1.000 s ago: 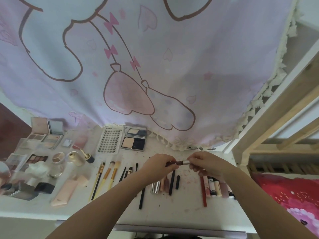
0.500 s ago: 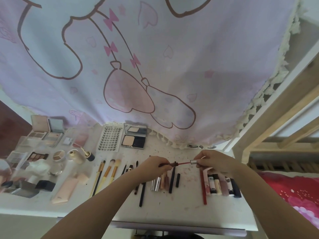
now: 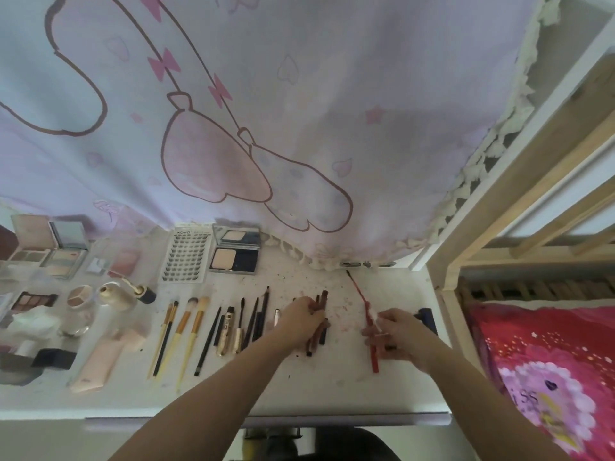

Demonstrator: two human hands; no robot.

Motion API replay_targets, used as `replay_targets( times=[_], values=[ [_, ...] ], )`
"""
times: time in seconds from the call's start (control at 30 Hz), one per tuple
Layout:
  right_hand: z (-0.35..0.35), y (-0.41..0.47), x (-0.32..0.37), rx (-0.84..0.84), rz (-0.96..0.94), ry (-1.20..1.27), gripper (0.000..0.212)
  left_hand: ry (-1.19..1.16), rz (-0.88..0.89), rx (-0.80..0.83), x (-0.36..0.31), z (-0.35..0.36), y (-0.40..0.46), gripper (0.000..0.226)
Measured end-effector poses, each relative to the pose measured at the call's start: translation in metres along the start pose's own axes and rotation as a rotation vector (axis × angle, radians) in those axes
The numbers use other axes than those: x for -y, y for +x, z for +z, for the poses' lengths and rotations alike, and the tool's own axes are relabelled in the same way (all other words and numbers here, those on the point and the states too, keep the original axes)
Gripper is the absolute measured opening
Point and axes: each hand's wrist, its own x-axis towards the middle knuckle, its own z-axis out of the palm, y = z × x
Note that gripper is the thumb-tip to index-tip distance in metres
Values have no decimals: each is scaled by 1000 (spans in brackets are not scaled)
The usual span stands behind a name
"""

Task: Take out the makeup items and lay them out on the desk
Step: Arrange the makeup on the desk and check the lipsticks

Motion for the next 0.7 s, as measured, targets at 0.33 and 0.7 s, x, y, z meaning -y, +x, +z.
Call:
replay_targets(
  times=[0.33,0.7],
  values=[
    [63,20,-41,-250,-147,-833,15,797,118,-255,1,40,28,46],
    [57,29,-16,-178,-224,-1103,33,871,177,-303,1,40,34,42]
  ],
)
